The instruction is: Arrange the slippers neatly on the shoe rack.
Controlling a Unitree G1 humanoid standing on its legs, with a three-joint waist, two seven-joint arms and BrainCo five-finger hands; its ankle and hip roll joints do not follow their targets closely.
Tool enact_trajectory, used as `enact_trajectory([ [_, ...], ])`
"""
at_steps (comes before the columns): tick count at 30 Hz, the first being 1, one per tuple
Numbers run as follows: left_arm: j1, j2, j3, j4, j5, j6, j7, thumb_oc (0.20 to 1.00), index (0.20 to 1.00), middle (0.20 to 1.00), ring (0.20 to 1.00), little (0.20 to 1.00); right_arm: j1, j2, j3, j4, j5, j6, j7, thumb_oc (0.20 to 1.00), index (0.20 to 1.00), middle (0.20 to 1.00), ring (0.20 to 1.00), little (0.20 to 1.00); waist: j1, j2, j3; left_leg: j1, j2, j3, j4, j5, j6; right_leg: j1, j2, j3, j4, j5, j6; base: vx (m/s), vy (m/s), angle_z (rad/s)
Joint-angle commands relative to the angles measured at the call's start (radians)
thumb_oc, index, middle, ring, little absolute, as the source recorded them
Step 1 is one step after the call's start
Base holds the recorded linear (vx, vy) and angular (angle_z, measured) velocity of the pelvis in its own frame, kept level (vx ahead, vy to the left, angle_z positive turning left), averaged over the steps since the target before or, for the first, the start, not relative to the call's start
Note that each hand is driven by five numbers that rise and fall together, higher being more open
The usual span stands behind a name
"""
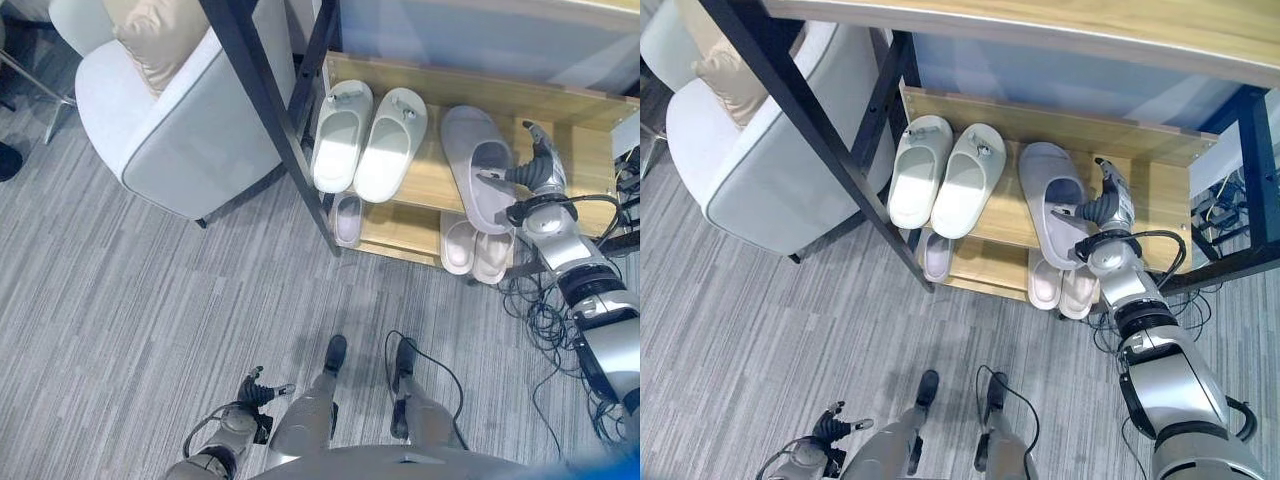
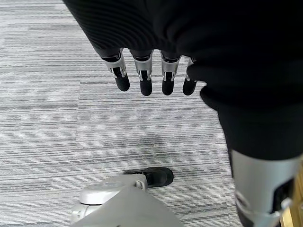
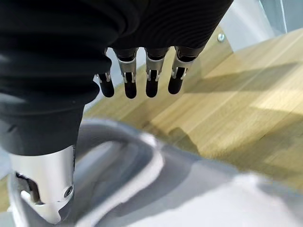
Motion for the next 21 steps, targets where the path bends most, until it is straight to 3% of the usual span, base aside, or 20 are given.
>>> enact_trajectory([
  [1,-0.04,0.031,-0.022,0.053,-0.05,-0.014,0.015,1.0,1.0,1.0,1.0,1.0,-0.093,-0.038,0.023,0.018,0.055,-0.034,-0.033,1.0,1.0,1.0,1.0,1.0,0.018,-0.041,-0.01,-0.023,-0.014,-0.003,0.004,-0.054,-0.043,0.081,-0.046,-0.015,0.006,-0.091,0.085,0.0,0.0,0.0],
  [13,-0.041,0.046,-0.04,0.056,-0.059,-0.025,0.014,1.0,1.0,1.0,1.0,1.0,-0.204,-0.034,0.052,0.138,0.104,-0.04,-0.041,1.0,1.0,1.0,1.0,1.0,0.051,-0.066,0.014,-0.058,-0.018,-0.009,0.004,-0.046,-0.049,0.054,-0.046,-0.023,0.006,-0.087,0.088,0.0,-0.001,0.02],
  [14,-0.042,0.047,-0.043,0.056,-0.06,-0.025,0.015,1.0,1.0,1.0,1.0,1.0,-0.21,-0.027,0.06,0.156,0.106,-0.037,-0.034,0.583,0.583,0.583,0.583,0.583,0.054,-0.067,0.013,-0.059,-0.018,-0.009,0.004,-0.047,-0.049,0.054,-0.046,-0.024,0.006,-0.086,0.088,0.0,0.0,0.0],
  [17,-0.045,0.049,-0.045,0.055,-0.064,-0.025,0.014,1.0,1.0,1.0,1.0,1.0,-0.225,-0.024,0.085,0.183,0.091,-0.029,-0.02,0.2,0.2,0.2,0.2,0.2,0.055,-0.07,0.01,-0.058,-0.018,-0.009,0.004,-0.048,-0.05,0.054,-0.046,-0.026,0.006,-0.087,0.087,0.0,0.0,0.0],
  [21,-0.055,0.05,-0.046,0.056,-0.057,-0.02,0.011,1.0,1.0,1.0,1.0,1.0,-0.23,-0.012,0.1,0.216,0.057,-0.012,-0.025,0.2,0.2,0.2,0.2,0.2,0.053,-0.074,0.012,-0.056,-0.015,-0.007,0.004,-0.048,-0.051,0.056,-0.044,-0.023,0.006,-0.086,0.085,0.0,0.0,0.0],
])
